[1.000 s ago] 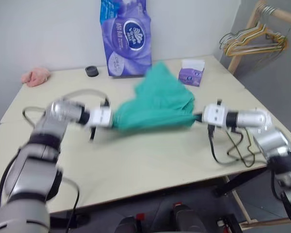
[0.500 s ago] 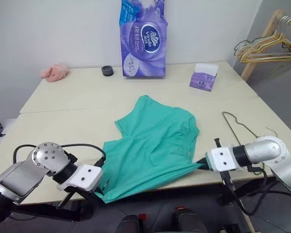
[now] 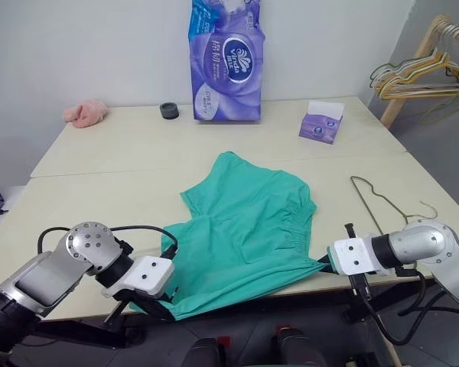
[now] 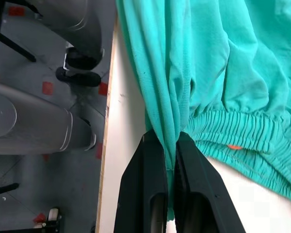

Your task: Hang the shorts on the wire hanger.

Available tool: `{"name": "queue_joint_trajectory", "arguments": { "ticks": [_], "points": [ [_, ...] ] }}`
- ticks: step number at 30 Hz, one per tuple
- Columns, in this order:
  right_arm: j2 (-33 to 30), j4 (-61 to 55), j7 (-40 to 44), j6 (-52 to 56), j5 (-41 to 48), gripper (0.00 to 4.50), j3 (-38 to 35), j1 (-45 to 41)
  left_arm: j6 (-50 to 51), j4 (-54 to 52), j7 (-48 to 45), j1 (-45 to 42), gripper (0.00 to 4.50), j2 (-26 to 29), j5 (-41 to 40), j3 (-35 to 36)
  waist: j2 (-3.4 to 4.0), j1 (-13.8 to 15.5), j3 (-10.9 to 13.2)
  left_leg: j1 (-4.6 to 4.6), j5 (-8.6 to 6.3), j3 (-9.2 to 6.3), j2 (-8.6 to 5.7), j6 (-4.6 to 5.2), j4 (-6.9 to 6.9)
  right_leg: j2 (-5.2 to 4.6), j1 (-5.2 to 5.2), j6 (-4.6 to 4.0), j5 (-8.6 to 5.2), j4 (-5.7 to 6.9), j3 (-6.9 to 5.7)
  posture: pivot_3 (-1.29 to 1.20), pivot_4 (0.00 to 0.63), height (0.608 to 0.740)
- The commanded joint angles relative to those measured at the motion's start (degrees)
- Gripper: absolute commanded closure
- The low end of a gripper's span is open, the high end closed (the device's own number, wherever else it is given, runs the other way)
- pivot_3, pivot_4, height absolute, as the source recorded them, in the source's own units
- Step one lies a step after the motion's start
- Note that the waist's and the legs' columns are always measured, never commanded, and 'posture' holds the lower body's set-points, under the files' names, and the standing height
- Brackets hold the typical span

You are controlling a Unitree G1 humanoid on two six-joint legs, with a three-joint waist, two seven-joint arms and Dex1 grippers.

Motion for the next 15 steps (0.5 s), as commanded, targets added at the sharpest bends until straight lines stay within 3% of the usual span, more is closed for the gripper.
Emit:
{"name": "queue_joint_trajectory", "arguments": {
  "ticks": [1,3,8,13,15],
  "points": [
    [-2.2,-0.2,1.1,-0.5,-0.3,4.48,-3.3,0.6,2.5,-1.2,-1.6,-0.5,4.5,0.4,-0.4,0.5,0.0,0.0,0.0,0.0,0.0,0.0,0.0,0.0,0.0,0.0,0.0,0.0,0.0,0.0,0.0,-0.09,0.077,0.74],
    [-3.4,-0.7,2.6,-0.8,0.3,4.5,-3.7,1.6,3.8,-1.9,-1.6,-0.5,4.03,0.9,-1.7,0.3,-0.02,0.1,0.0,0.0,0.0,0.0,0.0,0.0,0.0,0.0,0.0,0.0,0.0,0.0,0.0,-0.09,0.077,0.74],
    [-5.9,-2.2,5.9,-1.7,1.9,2.99,-4.6,3.5,5.0,-3.0,-1.6,0.1,2.72,2.3,-4.7,-0.1,-0.04,0.0,0.0,0.03,0.0,0.01,0.02,0.0,-0.03,0.0,0.0,-0.02,-0.01,-0.01,0.0,-0.1,0.074,0.74],
    [-9.0,-3.0,9.1,-2.0,2.8,1.25,-6.3,5.7,3.7,-2.1,-1.4,0.7,1.19,0.1,-4.5,2.2,-0.05,0.0,0.0,0.04,0.0,0.01,0.03,0.0,-0.08,0.01,0.0,-0.05,-0.04,-0.02,0.0,-0.1,0.07,0.74],
    [-9.2,-2.8,9.5,-1.8,3.9,0.57,-7.7,6.0,5.6,-0.8,-0.1,-1.0,1.15,-2.1,-5.1,3.4,-0.05,0.0,0.0,0.05,0.0,0.01,0.03,0.0,-0.07,0.01,0.01,-0.05,-0.03,-0.02,-0.01,-0.11,0.067,0.74]
  ]
}}
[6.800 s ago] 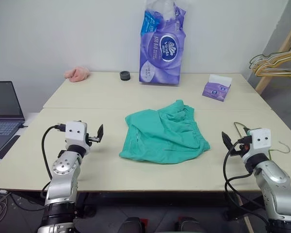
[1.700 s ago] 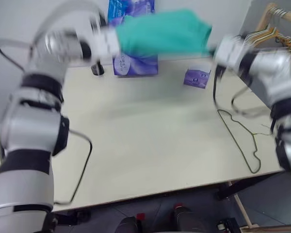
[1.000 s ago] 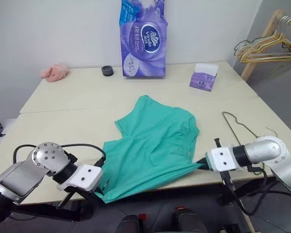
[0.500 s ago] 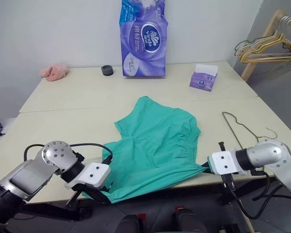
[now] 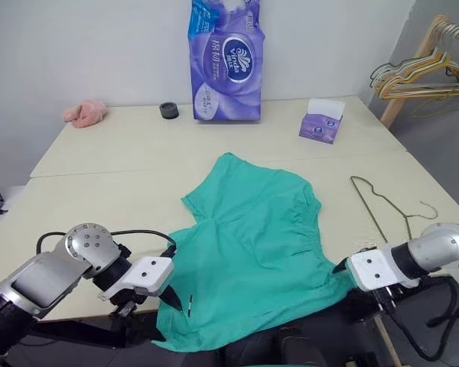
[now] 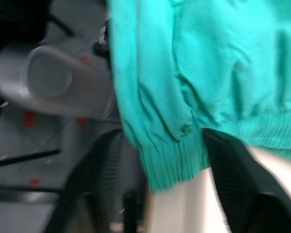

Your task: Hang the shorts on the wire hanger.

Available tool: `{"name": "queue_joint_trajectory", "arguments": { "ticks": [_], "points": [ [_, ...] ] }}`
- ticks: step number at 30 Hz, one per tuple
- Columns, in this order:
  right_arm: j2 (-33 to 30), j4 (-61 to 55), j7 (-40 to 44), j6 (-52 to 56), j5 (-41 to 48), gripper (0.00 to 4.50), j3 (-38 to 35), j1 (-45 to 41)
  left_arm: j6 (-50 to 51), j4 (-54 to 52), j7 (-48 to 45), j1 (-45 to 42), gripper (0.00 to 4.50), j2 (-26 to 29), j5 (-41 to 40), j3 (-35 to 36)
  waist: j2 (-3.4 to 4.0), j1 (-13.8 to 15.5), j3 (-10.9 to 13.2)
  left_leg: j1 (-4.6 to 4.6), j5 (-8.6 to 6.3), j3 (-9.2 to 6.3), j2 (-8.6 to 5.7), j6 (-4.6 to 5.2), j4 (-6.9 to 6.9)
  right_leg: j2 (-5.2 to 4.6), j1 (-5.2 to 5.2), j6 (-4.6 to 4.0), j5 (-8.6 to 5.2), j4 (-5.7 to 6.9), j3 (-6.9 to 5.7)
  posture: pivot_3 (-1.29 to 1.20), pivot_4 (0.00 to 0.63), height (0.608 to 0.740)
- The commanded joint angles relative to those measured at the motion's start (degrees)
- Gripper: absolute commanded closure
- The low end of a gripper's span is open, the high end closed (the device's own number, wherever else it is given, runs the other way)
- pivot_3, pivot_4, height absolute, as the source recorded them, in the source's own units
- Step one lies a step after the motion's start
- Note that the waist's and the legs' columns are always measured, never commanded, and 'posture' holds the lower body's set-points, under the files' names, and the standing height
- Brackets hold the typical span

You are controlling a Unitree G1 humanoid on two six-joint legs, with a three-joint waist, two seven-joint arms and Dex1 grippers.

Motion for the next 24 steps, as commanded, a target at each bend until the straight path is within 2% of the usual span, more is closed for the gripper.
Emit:
{"name": "queue_joint_trajectory", "arguments": {
  "ticks": [1,2,6,9,11,13,15,19,21,24],
  "points": [
    [-0.9,-0.9,1.2,-0.6,2.3,0.22,-3.8,-0.1,2.2,1.3,1.8,-2.6,1.15,-3.1,-1.6,3.2,0.0,0.0,0.0,0.0,0.0,0.0,0.0,0.0,0.0,0.0,0.0,0.0,0.0,0.0,0.0,-0.11,0.067,0.74],
    [-1.0,-0.7,1.4,-0.2,3.1,0.06,-4.6,0.0,3.4,2.1,2.6,-3.8,1.15,-4.4,-1.9,3.8,-0.01,0.2,0.0,0.0,0.0,0.0,-0.01,0.0,0.01,0.0,0.01,0.0,0.0,0.0,0.0,-0.11,0.067,0.74],
    [-0.6,1.5,0.8,3.7,7.3,0.06,-10.3,-0.6,8.4,5.6,9.4,-8.9,1.15,-11.5,-3.3,7.0,-0.07,0.2,0.0,-0.01,0.0,-0.01,-0.03,0.0,0.04,-0.01,0.03,0.01,0.01,0.0,0.0,-0.11,0.066,0.74],
    [3.6,3.1,-5.2,11.5,11.8,0.06,-16.3,-1.1,8.3,8.1,16.7,-11.1,1.15,-18.7,-2.9,9.7,-0.13,0.0,0.0,-0.01,0.0,-0.02,-0.03,0.0,0.05,-0.01,0.05,0.02,0.02,0.0,0.01,-0.11,0.066,0.74],
    [6.5,2.5,-8.9,15.6,14.4,0.06,-19.6,-0.5,7.3,7.8,19.0,-10.9,1.15,-21.0,-2.0,10.6,-0.15,0.0,0.0,-0.01,0.0,-0.08,0.0,0.0,0.03,-0.01,0.06,-0.14,0.12,0.01,-0.01,-0.11,0.063,0.74],
    [12.4,0.9,-16.0,18.2,15.9,0.06,-24.5,1.3,5.8,6.1,21.7,-10.2,1.15,-23.4,-1.2,11.0,-0.17,0.0,0.0,-0.01,0.0,-0.06,-0.01,0.0,0.0,0.0,0.03,-0.26,0.19,0.03,0.03,-0.1,0.062,0.74],
    [20.2,-0.9,-27.3,24.2,15.2,0.06,-30.3,4.6,4.6,4.0,25.7,-9.8,1.15,-26.7,-0.9,11.6,-0.24,0.1,-0.1,-0.01,0.0,-0.13,0.03,-0.01,-0.04,0.01,0.03,-0.27,0.19,0.02,-0.01,-0.11,0.067,0.74],
    [29.5,-3.0,-44.1,35.8,9.4,0.06,-35.9,9.9,1.3,2.9,30.4,-11.0,1.15,-31.5,1.7,11.1,-0.21,0.7,-0.1,-0.05,-0.02,-0.1,-0.06,-0.05,0.02,-0.08,0.02,-0.27,0.2,0.08,0.05,-0.14,0.073,0.74],
    [33.2,-2.8,-49.7,44.2,9.7,0.06,-38.2,9.7,0.5,2.3,30.2,-12.1,1.15,-32.8,1.8,10.0,-0.19,0.7,-0.1,-0.02,-0.02,0.0,-0.1,-0.05,0.03,-0.1,0.02,-0.24,0.22,0.08,0.15,-0.14,0.074,0.74],
    [35.5,-0.5,-54.2,48.2,8.5,0.06,-39.0,8.6,0.9,2.1,28.1,-14.0,1.15,-33.8,1.5,8.4,-0.09,0.2,-0.2,-0.02,-0.02,0.03,-0.11,-0.05,0.03,-0.08,0.03,-0.22,0.22,0.07,0.16,-0.16,0.077,0.74]
  ]
}}
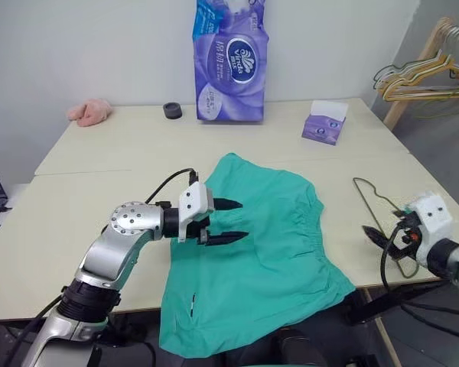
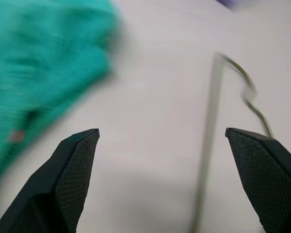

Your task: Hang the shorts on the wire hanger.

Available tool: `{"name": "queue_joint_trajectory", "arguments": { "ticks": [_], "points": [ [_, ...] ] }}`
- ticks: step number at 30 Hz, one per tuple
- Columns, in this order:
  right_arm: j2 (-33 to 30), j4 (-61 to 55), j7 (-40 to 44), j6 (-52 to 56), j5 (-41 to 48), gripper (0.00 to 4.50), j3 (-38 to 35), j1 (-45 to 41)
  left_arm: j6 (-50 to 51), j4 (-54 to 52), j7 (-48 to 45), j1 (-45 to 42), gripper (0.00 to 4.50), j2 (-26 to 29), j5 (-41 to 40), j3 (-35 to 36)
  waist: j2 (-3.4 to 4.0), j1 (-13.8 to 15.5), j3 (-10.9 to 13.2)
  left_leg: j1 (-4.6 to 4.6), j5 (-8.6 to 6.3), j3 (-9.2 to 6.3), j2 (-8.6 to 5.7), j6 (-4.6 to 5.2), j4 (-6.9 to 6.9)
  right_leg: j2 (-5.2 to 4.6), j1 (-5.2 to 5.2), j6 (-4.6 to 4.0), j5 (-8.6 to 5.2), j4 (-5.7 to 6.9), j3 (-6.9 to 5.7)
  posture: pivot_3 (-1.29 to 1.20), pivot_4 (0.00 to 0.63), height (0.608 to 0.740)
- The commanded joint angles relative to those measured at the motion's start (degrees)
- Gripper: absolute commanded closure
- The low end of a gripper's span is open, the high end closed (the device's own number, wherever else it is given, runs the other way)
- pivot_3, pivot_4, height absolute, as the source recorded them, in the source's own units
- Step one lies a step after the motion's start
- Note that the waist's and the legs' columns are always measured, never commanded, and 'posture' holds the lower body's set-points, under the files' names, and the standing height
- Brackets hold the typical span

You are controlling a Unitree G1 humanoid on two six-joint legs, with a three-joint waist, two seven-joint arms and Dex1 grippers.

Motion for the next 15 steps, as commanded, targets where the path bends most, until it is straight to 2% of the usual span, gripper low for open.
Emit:
{"name": "queue_joint_trajectory", "arguments": {
  "ticks": [1,8,15],
  "points": [
    [-0.1,1.3,-5.1,3.1,-1.9,0.06,-1.8,-2.1,-1.2,-1.8,-2.2,-2.8,1.15,-0.5,0.1,-1.6,0.11,-0.5,0.0,0.0,0.0,0.01,0.0,0.0,-0.02,0.01,0.0,0.0,0.0,-0.02,0.01,-0.16,0.077,0.74],
    [-3.6,16.6,-5.6,0.7,-3.6,0.06,1.1,-8.4,-2.9,0.6,-3.7,-5.4,1.15,-2.5,1.7,-4.1,0.12,-2.2,-0.1,0.02,0.0,-0.01,0.02,0.01,-0.1,0.14,0.0,0.0,-0.02,-0.09,-0.01,-0.18,0.08,0.74],
    [-9.0,28.7,0.0,-3.2,-4.5,0.06,7.4,-13.2,-2.3,0.7,-3.6,-6.0,1.15,-3.5,2.3,-4.6,0.12,-3.4,0.0,0.01,-0.01,-0.01,0.06,0.03,-0.12,0.15,0.05,0.07,-0.06,-0.17,0.01,-0.19,0.084,0.74]
  ]
}}
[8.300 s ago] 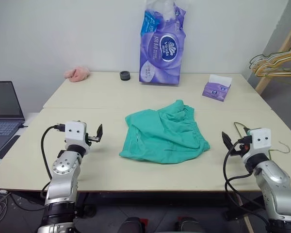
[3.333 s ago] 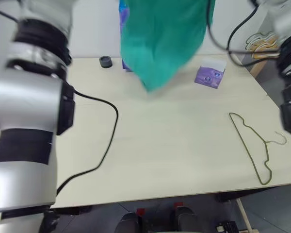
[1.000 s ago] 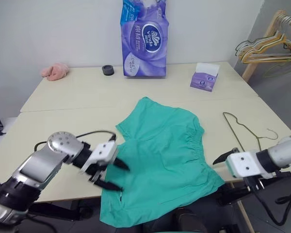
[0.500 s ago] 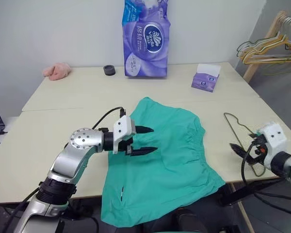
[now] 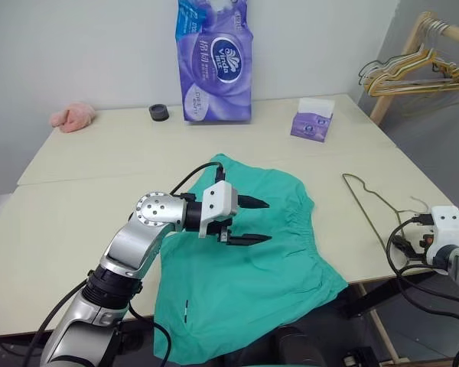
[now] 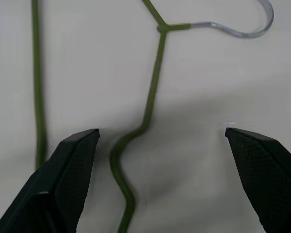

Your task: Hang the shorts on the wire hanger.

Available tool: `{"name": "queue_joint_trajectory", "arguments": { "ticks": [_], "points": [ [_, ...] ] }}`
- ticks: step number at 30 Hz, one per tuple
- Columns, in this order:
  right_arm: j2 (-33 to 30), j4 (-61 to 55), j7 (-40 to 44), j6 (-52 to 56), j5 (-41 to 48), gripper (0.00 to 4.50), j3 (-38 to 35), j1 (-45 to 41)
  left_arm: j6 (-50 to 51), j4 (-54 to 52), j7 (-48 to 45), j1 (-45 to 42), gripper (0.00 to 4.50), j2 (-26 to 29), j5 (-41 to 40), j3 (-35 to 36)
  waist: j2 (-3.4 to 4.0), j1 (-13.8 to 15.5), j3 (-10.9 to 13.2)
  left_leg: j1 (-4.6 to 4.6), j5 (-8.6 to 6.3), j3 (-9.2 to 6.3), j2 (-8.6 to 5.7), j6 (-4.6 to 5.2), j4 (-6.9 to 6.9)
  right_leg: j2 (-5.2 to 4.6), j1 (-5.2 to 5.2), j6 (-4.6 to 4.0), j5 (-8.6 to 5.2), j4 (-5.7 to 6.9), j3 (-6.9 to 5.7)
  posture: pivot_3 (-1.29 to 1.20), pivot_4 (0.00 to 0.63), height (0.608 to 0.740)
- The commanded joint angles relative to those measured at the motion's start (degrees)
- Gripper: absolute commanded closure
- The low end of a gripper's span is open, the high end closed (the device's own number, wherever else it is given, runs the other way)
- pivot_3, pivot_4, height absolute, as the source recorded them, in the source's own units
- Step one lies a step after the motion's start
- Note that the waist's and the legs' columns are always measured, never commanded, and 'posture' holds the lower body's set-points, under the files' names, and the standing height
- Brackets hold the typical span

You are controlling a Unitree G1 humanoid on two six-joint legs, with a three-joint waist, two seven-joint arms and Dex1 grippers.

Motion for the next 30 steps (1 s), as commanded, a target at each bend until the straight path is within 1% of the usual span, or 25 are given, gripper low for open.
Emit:
{"name": "queue_joint_trajectory", "arguments": {
  "ticks": [1,2,3,4,8,11,13,14,15,18,22,26,28,30],
  "points": [
    [-3.1,5.2,3.3,-2.1,-0.8,0.06,3.3,-3.5,-0.1,-0.3,0.0,-1.7,1.15,-0.5,0.1,0.0,0.0,-0.3,0.0,0.01,0.0,0.0,0.0,0.0,0.0,0.0,0.02,0.01,0.0,-0.03,0.0,-0.19,0.084,0.74],
    [-3.8,6.9,4.2,-2.2,-0.8,0.42,4.4,-4.5,0.0,-0.3,0.0,-2.0,1.15,-0.5,0.2,0.0,0.0,-0.4,0.0,0.02,0.0,-0.01,0.0,0.0,0.0,0.0,0.06,0.02,-0.01,-0.08,-0.01,-0.19,0.084,0.74],
    [-4.5,8.3,5.1,-2.6,-1.0,0.63,5.4,-5.3,0.1,-0.3,0.0,-2.1,1.15,-0.5,0.1,0.0,0.0,-0.4,0.0,0.05,-0.01,-0.03,0.0,0.02,-0.01,0.0,0.14,0.03,-0.01,-0.17,-0.04,-0.19,0.084,0.74],
    [-5.2,10.2,6.3,-2.8,-1.1,0.93,6.6,-6.2,0.2,-0.4,0.1,-2.2,1.15,-0.5,0.1,-0.1,0.01,-0.5,0.0,0.11,-0.03,-0.06,0.02,0.06,-0.03,0.03,0.3,0.04,0.0,-0.33,-0.08,-0.19,0.087,0.74],
    [-6.9,19.4,10.9,-0.5,-0.5,2.35,10.4,-11.2,0.4,-0.6,0.1,-2.6,1.15,-0.5,0.3,-0.4,-0.01,-0.7,0.0,0.37,-0.17,-0.08,0.1,0.27,-0.02,0.07,0.79,0.28,-0.02,-0.79,-0.13,-0.19,0.088,0.74],
    [-6.6,25.6,11.1,0.3,-0.8,3.37,10.9,-14.5,0.9,-0.9,0.5,-2.7,1.15,-0.6,0.4,-0.3,-0.04,-0.6,0.0,0.34,-0.17,-0.07,0.09,0.27,0.03,0.04,0.9,0.34,0.17,-1.04,-0.1,-0.18,0.089,0.74],
    [-6.3,27.8,11.0,0.4,-0.7,4.08,10.6,-15.4,1.1,-1.2,0.8,-2.5,1.15,-0.5,0.4,-0.2,-0.07,-0.5,0.0,0.33,-0.17,-0.08,0.11,0.28,0.02,0.05,1.03,0.44,0.36,-1.4,-0.13,-0.18,0.088,0.74],
    [-6.3,28.0,10.9,0.0,-0.8,4.37,10.6,-15.3,1.2,-1.4,1.0,-2.4,1.15,-0.5,0.4,-0.1,-0.1,-0.5,0.0,0.33,-0.17,-0.08,0.11,0.28,0.03,0.05,1.07,0.45,0.42,-1.47,-0.12,-0.17,0.088,0.74],
    [-6.1,28.0,10.5,0.1,-0.7,4.44,10.2,-15.2,1.4,-1.6,1.2,-2.2,1.15,-0.5,0.3,0.0,-0.16,-0.4,-0.1,0.32,-0.17,-0.07,0.09,0.28,0.03,0.02,1.09,0.47,0.45,-1.52,-0.11,-0.17,0.087,0.74],
    [-5.0,27.0,7.8,-0.6,-0.8,4.44,8.4,-14.4,2.1,-1.7,2.0,-2.0,1.15,-0.6,0.1,0.3,-0.26,-0.4,-0.1,0.31,-0.17,-0.06,0.04,0.28,0.04,-0.04,1.14,0.53,0.49,-1.57,-0.09,-0.17,0.087,0.74],
    [-4.5,22.4,3.8,-6.1,-3.2,4.44,7.6,-12.0,3.6,-0.1,4.6,-2.9,1.15,-2.0,-0.2,1.4,-0.39,-0.3,-0.2,0.32,-0.17,-0.07,0.03,0.27,0.07,-0.06,1.18,0.64,0.45,-1.59,-0.08,-0.18,0.084,0.74],
    [-6.2,15.2,1.5,-13.7,-6.2,4.44,8.2,-10.5,7.5,4.0,8.8,-4.7,1.15,-3.2,-0.4,3.8,-0.21,-0.1,-0.1,0.29,-0.17,-0.03,-0.08,0.28,0.07,-0.16,1.11,0.72,0.45,-1.58,-0.02,-0.18,0.085,0.74],
    [-6.7,10.5,1.3,-15.7,-7.2,4.5,8.3,-9.9,9.2,6.7,10.8,-6.1,0.8,-3.7,-1.1,5.9,-0.01,-0.3,0.0,0.21,-0.17,0.01,-0.07,0.28,0.05,-0.15,0.98,0.73,0.45,-1.53,0.02,-0.18,0.085,0.74],
    [-7.2,4.7,1.3,-18.4,-8.0,4.5,8.0,-9.4,10.3,10.8,12.9,-8.4,0.29,-4.2,-1.9,9.0,0.19,-0.5,0.1,0.16,-0.17,0.04,-0.07,0.28,0.03,-0.14,0.89,0.73,0.45,-1.5,0.04,-0.18,0.085,0.74]
  ]
}}
